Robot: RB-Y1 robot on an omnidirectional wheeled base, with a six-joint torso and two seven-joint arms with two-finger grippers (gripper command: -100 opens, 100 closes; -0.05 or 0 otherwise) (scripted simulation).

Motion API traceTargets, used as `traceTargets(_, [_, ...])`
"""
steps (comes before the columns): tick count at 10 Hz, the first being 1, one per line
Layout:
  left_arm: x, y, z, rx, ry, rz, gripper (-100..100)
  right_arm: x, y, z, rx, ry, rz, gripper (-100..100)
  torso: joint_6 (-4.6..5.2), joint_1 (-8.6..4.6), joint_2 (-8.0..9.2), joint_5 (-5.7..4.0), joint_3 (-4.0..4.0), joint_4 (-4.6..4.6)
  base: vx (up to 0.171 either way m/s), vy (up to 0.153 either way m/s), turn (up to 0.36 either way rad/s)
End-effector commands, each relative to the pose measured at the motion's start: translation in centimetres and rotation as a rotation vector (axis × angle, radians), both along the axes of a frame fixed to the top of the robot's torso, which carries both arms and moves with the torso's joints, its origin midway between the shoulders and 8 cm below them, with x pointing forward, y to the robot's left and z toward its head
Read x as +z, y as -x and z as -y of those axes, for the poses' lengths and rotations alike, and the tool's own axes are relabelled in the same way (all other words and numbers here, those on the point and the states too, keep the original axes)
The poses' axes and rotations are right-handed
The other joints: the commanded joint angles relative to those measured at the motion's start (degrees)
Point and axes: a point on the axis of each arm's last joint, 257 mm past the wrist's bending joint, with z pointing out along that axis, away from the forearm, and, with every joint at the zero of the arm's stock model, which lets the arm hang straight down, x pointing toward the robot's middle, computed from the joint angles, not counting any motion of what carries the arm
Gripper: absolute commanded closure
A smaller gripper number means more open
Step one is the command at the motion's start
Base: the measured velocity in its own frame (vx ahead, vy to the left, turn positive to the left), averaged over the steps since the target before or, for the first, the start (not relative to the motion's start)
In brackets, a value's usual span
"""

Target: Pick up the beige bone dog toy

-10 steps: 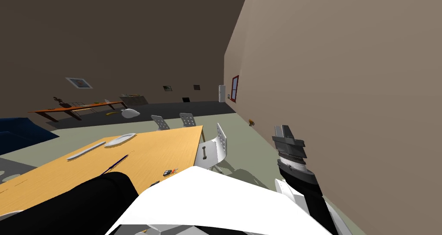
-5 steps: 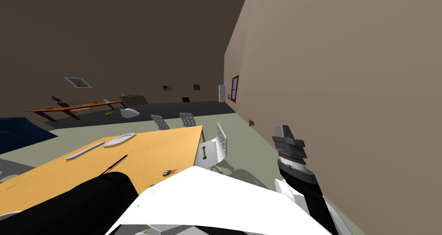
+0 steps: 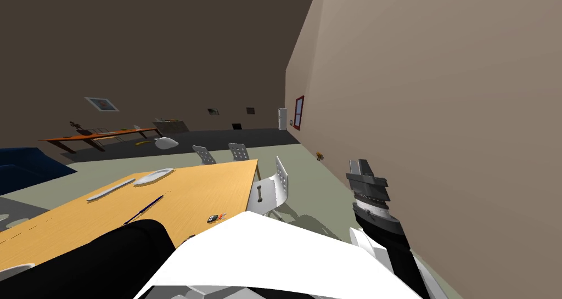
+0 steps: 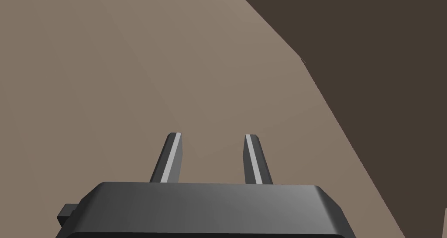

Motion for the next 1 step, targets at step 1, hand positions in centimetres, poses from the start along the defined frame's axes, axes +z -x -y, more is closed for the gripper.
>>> traceTargets(1, [0.0, 0.0, 0.0, 0.0, 0.0, 0.0, 0, 0.0, 0.0, 0.0, 0.0, 0.0, 0.0, 0, 0.0, 0.0, 0.0, 0.0, 0.0, 0.0, 0.0, 0.0, 0.0])
